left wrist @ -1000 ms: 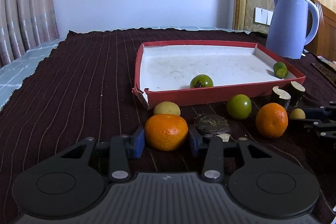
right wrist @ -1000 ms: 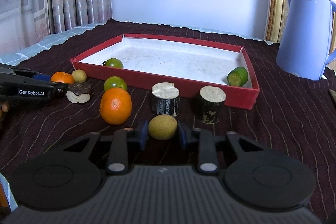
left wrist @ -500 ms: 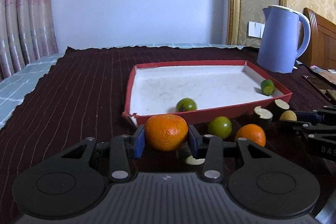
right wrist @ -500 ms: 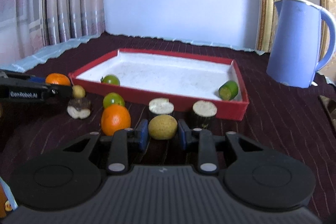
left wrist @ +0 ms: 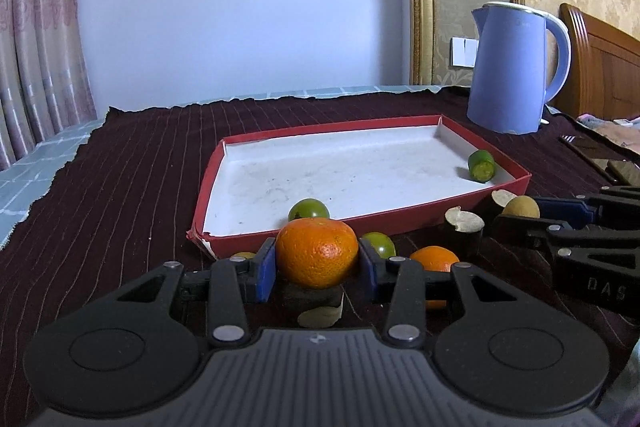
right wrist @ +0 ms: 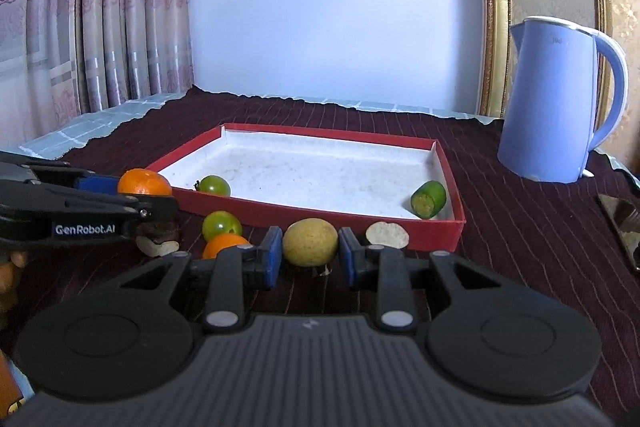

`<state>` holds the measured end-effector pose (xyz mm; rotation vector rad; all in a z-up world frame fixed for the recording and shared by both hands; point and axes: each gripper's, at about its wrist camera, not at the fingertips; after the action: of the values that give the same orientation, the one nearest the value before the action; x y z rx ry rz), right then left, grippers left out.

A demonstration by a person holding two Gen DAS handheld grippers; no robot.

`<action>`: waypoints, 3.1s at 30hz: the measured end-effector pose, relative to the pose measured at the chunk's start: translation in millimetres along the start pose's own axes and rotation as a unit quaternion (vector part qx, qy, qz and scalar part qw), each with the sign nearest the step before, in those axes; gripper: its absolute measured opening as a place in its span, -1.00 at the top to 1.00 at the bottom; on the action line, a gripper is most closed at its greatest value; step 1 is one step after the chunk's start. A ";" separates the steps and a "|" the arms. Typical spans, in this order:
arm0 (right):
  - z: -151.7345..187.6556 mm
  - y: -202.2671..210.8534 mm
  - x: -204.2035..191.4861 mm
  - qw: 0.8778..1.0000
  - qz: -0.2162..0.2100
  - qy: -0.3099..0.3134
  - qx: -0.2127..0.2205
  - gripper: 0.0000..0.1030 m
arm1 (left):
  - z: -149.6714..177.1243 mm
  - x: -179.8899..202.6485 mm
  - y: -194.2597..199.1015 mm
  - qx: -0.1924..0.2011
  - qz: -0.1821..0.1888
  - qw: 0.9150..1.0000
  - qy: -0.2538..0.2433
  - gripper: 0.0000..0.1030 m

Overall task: Organize fruits
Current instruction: 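Lift the mandarin with the left tool while the right tool carries the yellow fruit over the tray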

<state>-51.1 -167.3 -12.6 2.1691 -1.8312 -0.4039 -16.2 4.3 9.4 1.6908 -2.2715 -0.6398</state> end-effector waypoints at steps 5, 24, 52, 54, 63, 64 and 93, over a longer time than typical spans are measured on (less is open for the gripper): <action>0.5 0.1 0.9 1.000 0.003 -0.005 0.001 0.45 | -0.4 -1.3 -0.7 -0.003 0.001 1.000 0.004 0.20; -8.8 -1.2 2.5 1.000 0.005 -0.002 0.011 0.45 | -13.6 3.9 -4.1 0.005 -0.002 1.000 -0.006 0.20; -48.0 -26.6 10.1 0.999 0.009 0.010 0.032 0.45 | -48.5 5.8 -44.4 -0.012 -0.034 0.999 0.010 0.20; -48.5 -29.1 10.3 0.999 0.010 0.010 0.030 0.45 | -50.4 5.7 -49.4 -0.018 -0.036 0.999 0.015 0.20; -50.9 -39.0 14.7 1.000 0.015 0.008 0.025 0.45 | -54.2 5.6 -64.8 -0.035 -0.044 0.998 0.018 0.20; -51.2 -40.3 15.2 1.000 0.016 0.009 0.024 0.45 | -54.3 5.3 -65.8 -0.036 -0.045 0.998 0.018 0.20; -64.0 -76.3 32.3 0.999 0.023 -0.005 0.022 0.45 | -80.0 6.7 -106.0 -0.036 -0.089 0.995 0.001 0.20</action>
<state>48.0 -185.0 16.2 2.1519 -1.9100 -0.3693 106.5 -43.2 28.4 1.8711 -2.0845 -0.7481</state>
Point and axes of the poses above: each gripper's, at about its wrist camera, not at the fingertips, and y roughly against the way its jaws point, x to its right, z to its underside, and after that the axes turned 1 degree about -y, right-handed
